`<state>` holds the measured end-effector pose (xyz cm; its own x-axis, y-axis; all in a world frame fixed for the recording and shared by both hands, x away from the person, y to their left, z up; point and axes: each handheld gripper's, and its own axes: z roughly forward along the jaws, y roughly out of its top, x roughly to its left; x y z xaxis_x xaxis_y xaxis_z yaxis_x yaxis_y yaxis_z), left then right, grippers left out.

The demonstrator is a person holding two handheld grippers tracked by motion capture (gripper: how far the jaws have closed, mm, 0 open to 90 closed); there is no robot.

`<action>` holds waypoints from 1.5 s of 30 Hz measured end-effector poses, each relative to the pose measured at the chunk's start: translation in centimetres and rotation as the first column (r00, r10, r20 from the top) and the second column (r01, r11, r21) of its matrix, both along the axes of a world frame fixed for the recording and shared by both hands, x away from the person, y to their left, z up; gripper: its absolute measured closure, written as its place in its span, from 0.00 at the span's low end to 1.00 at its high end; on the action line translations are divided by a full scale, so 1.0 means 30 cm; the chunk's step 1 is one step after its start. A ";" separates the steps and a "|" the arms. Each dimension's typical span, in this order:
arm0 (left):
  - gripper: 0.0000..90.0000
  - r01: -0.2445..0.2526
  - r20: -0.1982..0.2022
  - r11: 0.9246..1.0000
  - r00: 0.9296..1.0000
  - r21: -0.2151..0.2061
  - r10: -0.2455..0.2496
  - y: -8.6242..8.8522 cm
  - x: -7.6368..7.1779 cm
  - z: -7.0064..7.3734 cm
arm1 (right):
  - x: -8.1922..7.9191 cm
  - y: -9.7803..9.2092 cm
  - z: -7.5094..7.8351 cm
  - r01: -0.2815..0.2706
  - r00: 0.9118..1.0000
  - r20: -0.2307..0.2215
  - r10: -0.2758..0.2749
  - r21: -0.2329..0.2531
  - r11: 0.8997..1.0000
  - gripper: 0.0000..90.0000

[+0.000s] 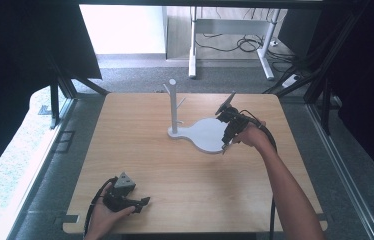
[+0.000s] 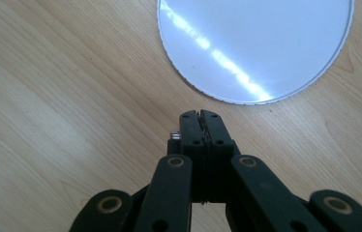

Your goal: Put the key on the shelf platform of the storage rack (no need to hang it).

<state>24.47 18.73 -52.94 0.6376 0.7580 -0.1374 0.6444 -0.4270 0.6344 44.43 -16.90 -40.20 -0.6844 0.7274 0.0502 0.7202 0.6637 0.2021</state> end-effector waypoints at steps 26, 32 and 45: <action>0.26 0.004 -0.002 1.000 1.000 -0.004 -0.004 0.001 0.001 -0.001 | 0.086 0.006 -0.035 0.035 0.999 -0.016 -0.035 0.016 0.999 1.00; 0.26 -0.002 0.001 1.000 1.000 -0.008 0.002 0.006 0.002 0.001 | 0.109 0.028 -0.029 0.038 0.999 -0.015 -0.038 0.027 0.999 1.00; 0.27 -0.001 0.004 1.000 1.000 -0.013 0.001 0.011 0.002 0.003 | 0.167 0.058 -0.049 0.038 0.999 -0.006 -0.037 0.033 0.999 1.00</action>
<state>24.54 19.06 -52.86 0.6376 0.7568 -0.1442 0.6420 -0.4184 0.6426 49.45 -15.14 -41.68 -0.6564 0.7504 0.0777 0.7455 0.6293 0.2197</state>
